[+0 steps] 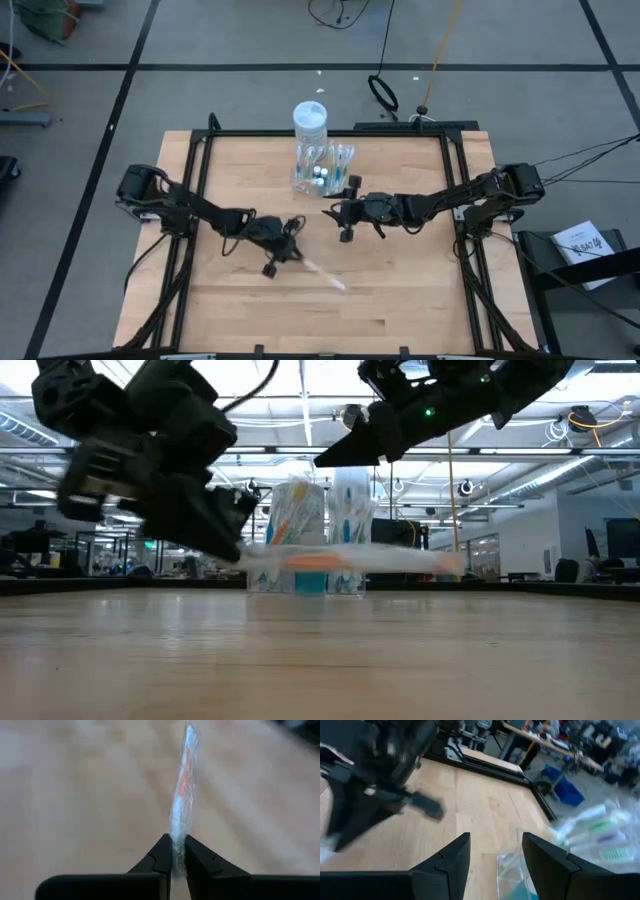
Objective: Pick & Place toothbrushing station
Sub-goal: Put the orange toothbrush into the transparent organizer
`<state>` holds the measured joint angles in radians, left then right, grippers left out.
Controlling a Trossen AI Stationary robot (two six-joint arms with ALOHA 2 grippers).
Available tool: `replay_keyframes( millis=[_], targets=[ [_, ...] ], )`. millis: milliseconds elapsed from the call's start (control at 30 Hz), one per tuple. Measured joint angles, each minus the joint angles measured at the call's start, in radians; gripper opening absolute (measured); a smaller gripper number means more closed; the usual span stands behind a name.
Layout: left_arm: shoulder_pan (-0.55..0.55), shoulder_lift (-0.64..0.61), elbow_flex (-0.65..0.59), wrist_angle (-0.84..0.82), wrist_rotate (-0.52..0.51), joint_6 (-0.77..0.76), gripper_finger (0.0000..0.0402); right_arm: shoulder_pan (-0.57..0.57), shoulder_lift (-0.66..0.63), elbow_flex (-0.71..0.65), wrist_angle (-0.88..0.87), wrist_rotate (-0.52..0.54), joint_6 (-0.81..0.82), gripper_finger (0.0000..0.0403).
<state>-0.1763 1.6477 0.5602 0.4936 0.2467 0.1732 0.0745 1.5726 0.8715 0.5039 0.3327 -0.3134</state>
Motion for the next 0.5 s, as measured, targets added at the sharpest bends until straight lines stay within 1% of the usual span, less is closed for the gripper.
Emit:
replay_keyframes(
  millis=[67, 133, 200, 267, 367, 433, 500],
  targets=[
    [0.023, -0.051, -0.001, -0.029, -0.089, 0.111, 0.0030, -0.011, 0.000, 0.000, -0.011, 0.000, 0.046, 0.0171],
    [0.040, -0.115, 0.000, -0.065, -0.187, 0.319, 0.0027, -0.029, -0.014, 0.000, -0.048, -0.023, 0.064, 0.0171],
    [0.049, -0.171, 0.000, -0.073, -0.290, 0.555, 0.0024, -0.058, -0.019, 0.004, -0.081, -0.124, 0.095, 0.0171],
    [0.056, -0.219, 0.000, -0.075, -0.396, 0.780, 0.0024, -0.093, -0.045, 0.001, -0.162, -0.265, 0.158, 0.0171],
    [0.067, -0.268, 0.008, -0.068, -0.550, 1.051, 0.0027, -0.154, -0.078, 0.016, -0.236, -0.465, 0.262, 0.0171],
    [0.065, -0.277, 0.023, -0.074, -0.633, 1.214, 0.0026, -0.195, -0.102, 0.015, -0.253, -0.551, 0.316, 0.0171],
    [0.060, -0.274, 0.043, -0.070, -0.665, 1.327, 0.0022, -0.231, -0.105, 0.017, -0.219, -0.575, 0.361, 0.0171]
  ],
)
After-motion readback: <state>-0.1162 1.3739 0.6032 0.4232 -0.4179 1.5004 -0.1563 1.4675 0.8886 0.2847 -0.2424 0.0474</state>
